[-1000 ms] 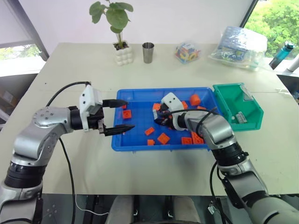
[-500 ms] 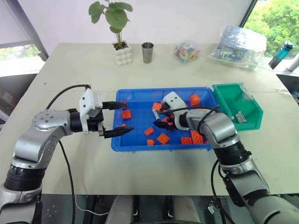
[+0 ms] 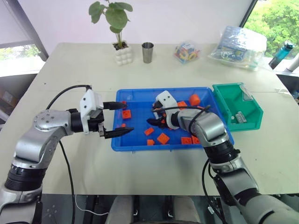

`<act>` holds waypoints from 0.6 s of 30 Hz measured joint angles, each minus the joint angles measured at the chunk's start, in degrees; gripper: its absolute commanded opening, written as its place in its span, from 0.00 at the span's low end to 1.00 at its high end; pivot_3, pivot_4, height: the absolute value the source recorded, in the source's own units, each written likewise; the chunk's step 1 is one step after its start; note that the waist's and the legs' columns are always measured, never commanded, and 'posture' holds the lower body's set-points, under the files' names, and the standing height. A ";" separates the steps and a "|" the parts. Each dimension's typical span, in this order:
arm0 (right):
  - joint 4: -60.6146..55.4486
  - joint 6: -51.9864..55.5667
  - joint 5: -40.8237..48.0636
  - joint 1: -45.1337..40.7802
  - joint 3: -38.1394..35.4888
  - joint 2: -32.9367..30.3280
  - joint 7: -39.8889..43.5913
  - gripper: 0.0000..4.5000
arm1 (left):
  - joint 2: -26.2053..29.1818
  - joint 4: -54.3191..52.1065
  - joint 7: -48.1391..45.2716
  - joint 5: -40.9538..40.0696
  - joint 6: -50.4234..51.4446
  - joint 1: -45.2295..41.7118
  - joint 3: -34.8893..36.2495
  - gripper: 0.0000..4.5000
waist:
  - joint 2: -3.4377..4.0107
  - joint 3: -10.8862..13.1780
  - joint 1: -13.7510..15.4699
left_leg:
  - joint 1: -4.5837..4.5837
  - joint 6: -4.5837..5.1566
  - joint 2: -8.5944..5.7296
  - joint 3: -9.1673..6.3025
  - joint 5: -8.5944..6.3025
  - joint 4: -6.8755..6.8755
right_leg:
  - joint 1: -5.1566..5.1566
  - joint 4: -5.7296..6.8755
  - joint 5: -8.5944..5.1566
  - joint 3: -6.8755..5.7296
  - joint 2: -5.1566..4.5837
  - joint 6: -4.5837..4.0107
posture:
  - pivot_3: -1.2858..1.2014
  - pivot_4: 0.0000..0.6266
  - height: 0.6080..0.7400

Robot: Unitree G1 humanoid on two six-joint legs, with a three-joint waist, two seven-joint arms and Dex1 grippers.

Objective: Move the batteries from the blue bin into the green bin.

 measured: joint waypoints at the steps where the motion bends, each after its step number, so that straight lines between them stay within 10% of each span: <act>1: -0.01 -0.23 0.00 0.20 0.07 -0.14 0.08 0.26 | 0.00 0.00 0.00 0.00 0.00 0.00 0.00 1.00 | 0.00 0.00 0.00 | 0.00 0.00 0.00 0.00 0.00 0.00 | 0.00 0.00 0.00 0.00 0.00 0.00 | 0.52 0.24 0.69; 4: -0.55 -0.44 0.07 0.64 0.13 -0.68 0.34 0.02 | 0.00 0.00 0.00 0.00 0.00 0.00 0.00 1.00 | 0.00 0.00 0.03 | 0.00 0.00 0.00 0.00 0.00 0.00 | 0.00 0.00 0.00 0.00 0.00 0.00 | 0.52 0.24 0.69; 11: -9.73 3.04 4.26 1.14 -5.16 -5.39 2.77 0.02 | -0.16 0.18 -0.39 0.02 0.00 -0.96 -0.34 1.00 | 0.04 0.03 0.26 | -0.07 0.00 -0.01 0.00 0.00 0.00 | -0.04 0.00 0.00 0.00 -0.02 0.00 | 0.52 0.24 0.69; 18: -15.32 7.16 6.83 -0.01 -21.61 -23.14 3.85 0.02 | -1.13 1.68 -1.14 0.34 -0.12 -2.28 -1.46 1.00 | 0.03 0.03 0.41 | -0.07 0.01 -0.04 0.00 -0.01 -0.04 | 0.00 -0.07 0.00 -0.01 -0.06 0.00 | 0.52 0.24 0.69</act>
